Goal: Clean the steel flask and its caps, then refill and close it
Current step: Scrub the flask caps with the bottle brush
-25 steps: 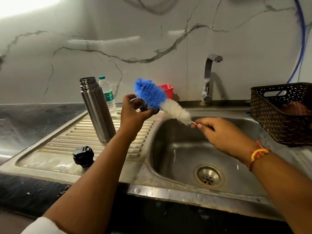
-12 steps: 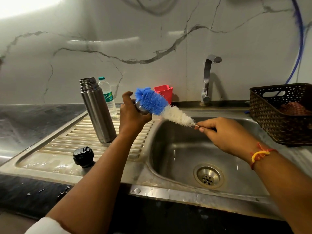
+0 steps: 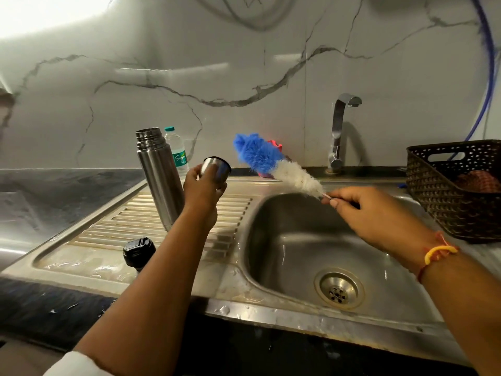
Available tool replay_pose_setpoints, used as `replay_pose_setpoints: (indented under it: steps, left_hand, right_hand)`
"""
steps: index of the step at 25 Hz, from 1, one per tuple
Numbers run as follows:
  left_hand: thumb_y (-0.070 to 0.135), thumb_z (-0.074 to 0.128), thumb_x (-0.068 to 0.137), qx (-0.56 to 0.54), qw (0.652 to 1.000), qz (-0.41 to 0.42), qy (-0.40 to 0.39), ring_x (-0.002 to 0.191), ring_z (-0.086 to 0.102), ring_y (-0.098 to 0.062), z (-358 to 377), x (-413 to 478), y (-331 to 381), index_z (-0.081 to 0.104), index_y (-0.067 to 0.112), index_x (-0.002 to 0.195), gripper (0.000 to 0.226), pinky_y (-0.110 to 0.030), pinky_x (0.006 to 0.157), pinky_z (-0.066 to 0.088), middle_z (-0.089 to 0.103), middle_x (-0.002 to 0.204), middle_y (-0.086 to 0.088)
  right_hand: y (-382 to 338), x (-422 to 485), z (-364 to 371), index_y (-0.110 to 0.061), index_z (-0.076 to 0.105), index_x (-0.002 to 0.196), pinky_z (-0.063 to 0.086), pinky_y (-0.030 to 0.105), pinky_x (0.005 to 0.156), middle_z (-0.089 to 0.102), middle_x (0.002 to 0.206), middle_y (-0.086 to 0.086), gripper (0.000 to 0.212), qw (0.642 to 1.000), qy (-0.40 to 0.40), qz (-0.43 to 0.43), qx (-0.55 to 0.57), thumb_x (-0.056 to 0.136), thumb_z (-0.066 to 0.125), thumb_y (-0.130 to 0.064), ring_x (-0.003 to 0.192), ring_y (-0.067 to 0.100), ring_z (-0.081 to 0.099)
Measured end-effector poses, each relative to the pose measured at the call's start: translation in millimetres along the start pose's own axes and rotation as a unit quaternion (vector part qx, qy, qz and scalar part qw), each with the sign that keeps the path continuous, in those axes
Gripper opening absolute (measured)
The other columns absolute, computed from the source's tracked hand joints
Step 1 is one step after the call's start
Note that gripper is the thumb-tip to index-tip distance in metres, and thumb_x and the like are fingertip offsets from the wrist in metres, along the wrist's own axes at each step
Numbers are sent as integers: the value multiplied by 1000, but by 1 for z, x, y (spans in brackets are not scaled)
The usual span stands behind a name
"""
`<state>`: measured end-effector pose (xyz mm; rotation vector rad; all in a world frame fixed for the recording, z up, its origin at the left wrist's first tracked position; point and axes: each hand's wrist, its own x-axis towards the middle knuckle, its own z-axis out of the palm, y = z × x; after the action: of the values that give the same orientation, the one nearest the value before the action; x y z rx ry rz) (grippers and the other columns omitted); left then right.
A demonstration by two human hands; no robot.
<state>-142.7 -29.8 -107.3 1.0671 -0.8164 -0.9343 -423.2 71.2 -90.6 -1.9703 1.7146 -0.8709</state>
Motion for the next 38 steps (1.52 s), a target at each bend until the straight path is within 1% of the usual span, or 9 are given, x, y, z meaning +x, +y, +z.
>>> replay_pose_setpoints:
  steps: [3,8,12,15,20,23,26,29,38]
  left_hand:
    - [23,67,97,-90,996,-13,-11,113,64,-25,3,-2,1,49,13,136,44,-42,100,57,56,134,-15]
    - [17,76,89,-21,996,30,-76,114,63,-26,12,-10,-10,48,17,129,49,-34,93,57,59,126,-13]
    - [16,78,87,49,994,32,-97,111,67,-27,8,-17,-9,52,18,123,44,-37,92,58,64,122,-13]
    - [13,80,85,92,991,43,-83,106,67,-26,-1,-25,2,56,18,126,47,-40,92,60,63,120,-10]
    - [20,84,80,345,937,45,-38,97,63,-21,-22,-31,35,52,19,117,49,-36,84,59,59,111,-6]
    - [30,84,78,515,853,78,-41,81,61,-16,-45,-43,43,58,20,108,42,-30,62,53,62,99,-2]
    - [33,81,81,630,766,93,-86,87,59,-20,-63,-52,40,66,17,115,40,-29,69,45,66,104,-4]
    - [33,80,83,647,752,65,-107,100,60,-21,-73,-57,33,65,15,127,50,-32,81,46,67,117,-6]
    - [41,81,83,650,748,40,-125,110,56,-21,-82,-61,19,58,12,138,66,-35,93,46,63,129,-7]
  right_hand:
    - [-5,-3,9,-25,68,108,28,21,47,52,71,-1,24,985,-97,85,116,103,44,-26,53,8,39]
    - [-9,-5,22,-14,67,110,15,18,41,43,58,-2,27,882,-194,207,375,104,44,-25,46,5,24]
    - [-3,4,33,-10,63,116,14,15,36,41,59,-3,27,834,-163,232,474,104,41,-21,44,3,22]
    - [5,10,36,-11,61,116,16,18,37,42,60,-3,28,872,-71,199,440,104,37,-21,43,4,24]
    - [4,1,26,-17,67,109,35,28,52,55,73,3,27,989,-34,29,142,104,41,-22,57,14,46]
    - [-3,-4,27,-17,69,111,45,34,74,63,85,3,24,995,-72,-20,62,102,47,-23,80,18,56]
    - [-1,-4,30,-17,69,114,47,34,79,67,96,6,24,996,-84,-29,-3,101,50,-24,88,20,59]
    - [1,-2,30,-18,71,113,45,32,78,68,100,4,25,996,-84,-27,-22,100,52,-27,90,20,59]
    - [7,1,29,-20,72,110,51,38,86,69,100,4,23,995,-82,-30,-44,99,53,-29,92,22,61]
